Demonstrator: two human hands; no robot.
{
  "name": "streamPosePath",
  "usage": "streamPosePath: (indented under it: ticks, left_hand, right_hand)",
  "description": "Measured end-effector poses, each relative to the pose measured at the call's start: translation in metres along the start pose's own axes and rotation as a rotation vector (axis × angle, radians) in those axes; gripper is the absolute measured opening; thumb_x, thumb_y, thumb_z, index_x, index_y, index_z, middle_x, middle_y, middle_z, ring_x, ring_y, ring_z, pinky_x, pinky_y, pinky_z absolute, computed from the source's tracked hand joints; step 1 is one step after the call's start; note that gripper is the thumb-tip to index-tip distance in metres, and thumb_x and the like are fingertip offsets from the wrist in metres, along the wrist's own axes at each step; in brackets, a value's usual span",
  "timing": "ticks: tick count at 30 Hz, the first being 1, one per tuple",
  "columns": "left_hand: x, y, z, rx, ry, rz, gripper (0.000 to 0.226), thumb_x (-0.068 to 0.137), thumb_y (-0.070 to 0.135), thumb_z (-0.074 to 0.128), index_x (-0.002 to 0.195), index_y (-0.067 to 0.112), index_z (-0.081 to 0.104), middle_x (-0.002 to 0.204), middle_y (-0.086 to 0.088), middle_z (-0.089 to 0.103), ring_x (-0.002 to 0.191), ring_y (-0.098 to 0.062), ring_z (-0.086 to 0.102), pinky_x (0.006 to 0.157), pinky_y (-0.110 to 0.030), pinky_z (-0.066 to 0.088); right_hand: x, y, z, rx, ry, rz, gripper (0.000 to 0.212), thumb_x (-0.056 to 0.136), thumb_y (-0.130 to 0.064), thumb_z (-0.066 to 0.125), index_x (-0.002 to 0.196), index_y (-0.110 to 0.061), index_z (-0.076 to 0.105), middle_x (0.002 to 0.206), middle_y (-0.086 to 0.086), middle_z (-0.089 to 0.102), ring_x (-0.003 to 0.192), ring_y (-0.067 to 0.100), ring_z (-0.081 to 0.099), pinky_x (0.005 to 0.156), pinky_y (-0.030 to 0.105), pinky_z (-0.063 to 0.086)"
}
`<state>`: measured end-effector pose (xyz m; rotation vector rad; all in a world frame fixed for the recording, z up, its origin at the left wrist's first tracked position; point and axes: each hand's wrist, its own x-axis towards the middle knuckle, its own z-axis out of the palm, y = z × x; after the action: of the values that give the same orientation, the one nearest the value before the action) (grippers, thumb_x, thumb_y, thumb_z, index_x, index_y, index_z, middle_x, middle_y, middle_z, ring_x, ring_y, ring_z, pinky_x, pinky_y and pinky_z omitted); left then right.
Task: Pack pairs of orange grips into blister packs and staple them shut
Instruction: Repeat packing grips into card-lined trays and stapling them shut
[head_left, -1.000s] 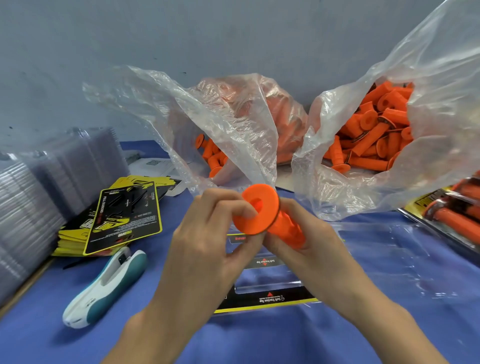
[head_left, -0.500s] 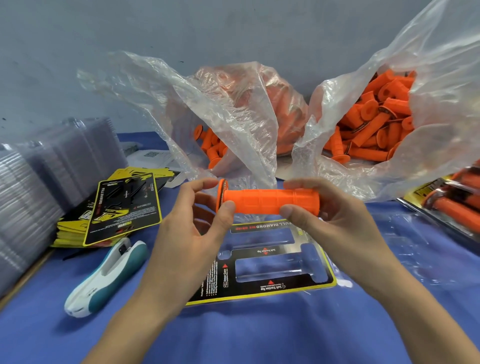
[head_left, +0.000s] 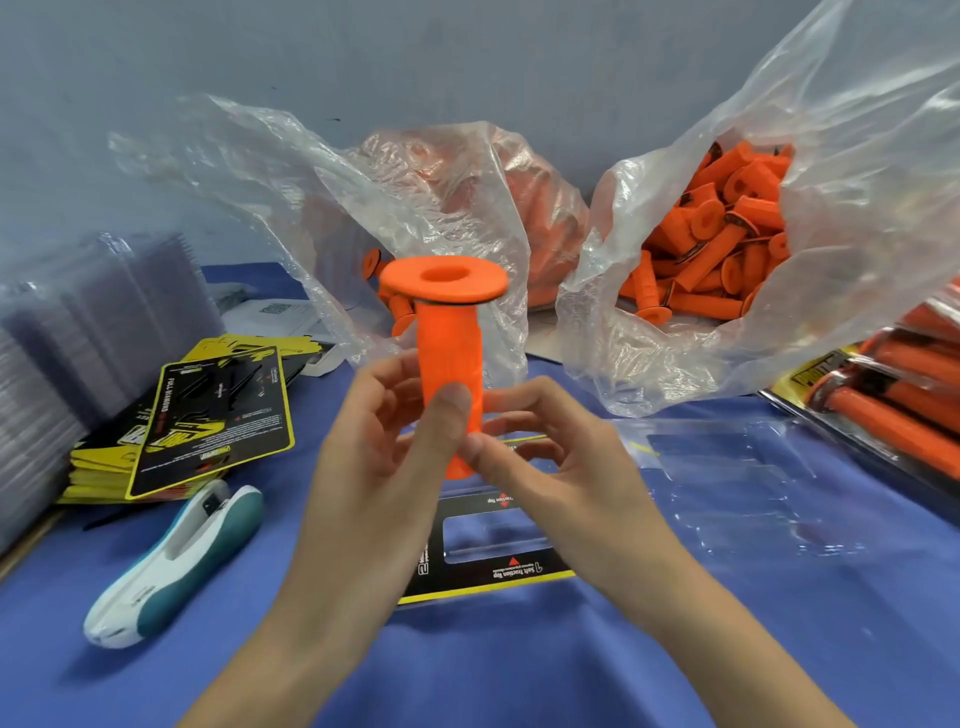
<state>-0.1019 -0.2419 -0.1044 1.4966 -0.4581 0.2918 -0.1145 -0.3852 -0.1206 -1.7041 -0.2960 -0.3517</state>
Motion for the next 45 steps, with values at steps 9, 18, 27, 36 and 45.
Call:
streamPosePath:
  ticks: [9, 18, 27, 36, 45]
  left_hand:
    - [0.008, -0.022, -0.033, 0.749, -0.184, 0.116, 0.019, 0.091, 0.063, 0.051, 0.102, 0.048, 0.056, 0.095, 0.030, 0.055, 0.096, 0.000, 0.049, 0.080, -0.023, 0.035]
    - [-0.001, -0.037, -0.024, 1.087, -0.552, 0.184, 0.050, 0.091, 0.063, 0.028, 0.118, 0.035, 0.059, 0.106, 0.021, 0.059, 0.094, -0.011, 0.049, 0.081, -0.027, 0.028]
    - [-0.011, -0.041, -0.003, 1.086, -0.595, 0.244, 0.046, 0.095, 0.055, 0.033, 0.122, 0.030, 0.061, 0.109, 0.009, 0.054, 0.098, -0.014, 0.051, 0.086, -0.035, 0.044]
    - [-0.013, -0.054, 0.000, 1.126, -0.612, 0.253, 0.046, 0.095, 0.057, 0.032, 0.120, 0.031, 0.061, 0.106, 0.011, 0.051, 0.094, -0.012, 0.049, 0.082, -0.032, 0.046]
    - [-0.013, -0.060, 0.000, 1.116, -0.623, 0.209, 0.046, 0.094, 0.059, 0.035, 0.126, 0.034, 0.056, 0.109, 0.013, 0.050, 0.099, -0.011, 0.048, 0.088, -0.030, 0.041]
  right_hand:
    - [0.001, 0.026, -0.074, -0.556, 0.171, 0.114, 0.023, 0.098, -0.018, 0.054, 0.108, -0.027, 0.072, 0.108, -0.016, 0.068, 0.099, -0.005, 0.055, 0.081, 0.003, 0.035]
    - [-0.005, 0.045, -0.074, -0.967, -0.002, 0.123, 0.023, 0.097, -0.028, 0.057, 0.118, -0.028, 0.067, 0.123, -0.008, 0.060, 0.111, 0.022, 0.050, 0.098, 0.038, 0.039]
    - [-0.004, 0.045, -0.073, -1.069, -0.102, 0.197, 0.033, 0.098, -0.030, 0.053, 0.131, -0.035, 0.058, 0.143, -0.006, 0.046, 0.127, 0.023, 0.040, 0.108, 0.032, 0.026]
    - [-0.005, 0.042, -0.073, -1.052, -0.101, 0.205, 0.032, 0.102, -0.025, 0.045, 0.130, -0.032, 0.058, 0.144, -0.004, 0.046, 0.127, 0.024, 0.039, 0.107, 0.032, 0.026]
    - [-0.008, 0.042, -0.075, -1.025, -0.075, 0.193, 0.031, 0.103, -0.027, 0.043, 0.128, -0.033, 0.060, 0.142, -0.006, 0.046, 0.127, 0.022, 0.039, 0.106, 0.030, 0.026]
